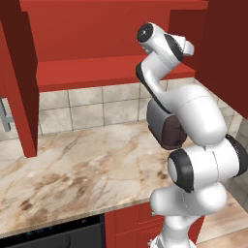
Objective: Take 2 condiments from the cabinet and move them on the counter near the stove.Make sure the condiments are lined up with each other, next to each other.
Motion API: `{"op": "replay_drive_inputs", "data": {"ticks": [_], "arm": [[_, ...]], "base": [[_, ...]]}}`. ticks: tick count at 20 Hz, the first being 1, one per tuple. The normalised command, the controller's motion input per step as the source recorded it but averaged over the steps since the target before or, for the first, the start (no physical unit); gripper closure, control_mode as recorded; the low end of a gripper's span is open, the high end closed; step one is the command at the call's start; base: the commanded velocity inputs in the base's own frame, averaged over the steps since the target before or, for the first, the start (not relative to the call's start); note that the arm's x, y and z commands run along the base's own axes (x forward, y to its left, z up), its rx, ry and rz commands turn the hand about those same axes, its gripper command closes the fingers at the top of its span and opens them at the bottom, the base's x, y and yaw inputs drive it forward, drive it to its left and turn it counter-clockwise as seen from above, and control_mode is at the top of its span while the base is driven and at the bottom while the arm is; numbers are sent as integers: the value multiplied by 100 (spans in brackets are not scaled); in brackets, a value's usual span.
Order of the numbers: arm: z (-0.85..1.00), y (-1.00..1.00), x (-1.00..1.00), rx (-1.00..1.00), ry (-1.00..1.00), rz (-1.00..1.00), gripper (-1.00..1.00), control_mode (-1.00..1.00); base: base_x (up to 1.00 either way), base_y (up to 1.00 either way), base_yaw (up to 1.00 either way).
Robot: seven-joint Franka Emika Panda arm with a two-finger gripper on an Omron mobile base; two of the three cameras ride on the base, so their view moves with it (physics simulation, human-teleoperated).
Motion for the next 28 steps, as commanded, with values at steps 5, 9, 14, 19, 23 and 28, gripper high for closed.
{"op": "replay_drive_inputs", "data": {"ticks": [5,9,14,19,23,28], "arm": [[0,-2,21,0,-1,0,-100,-100],[0,-1,15,0,0,0,-100,-100],[0,-1,18,0,0,0,-100,-100],[0,-4,27,0,0,0,-100,-100],[0,-8,23,0,0,0,-100,-100],[0,-6,22,0,0,0,-100,-100]], "base": [[0,0,0],[0,0,0],[0,0,0],[0,0,0],[0,0,0],[0,0,0]]}}
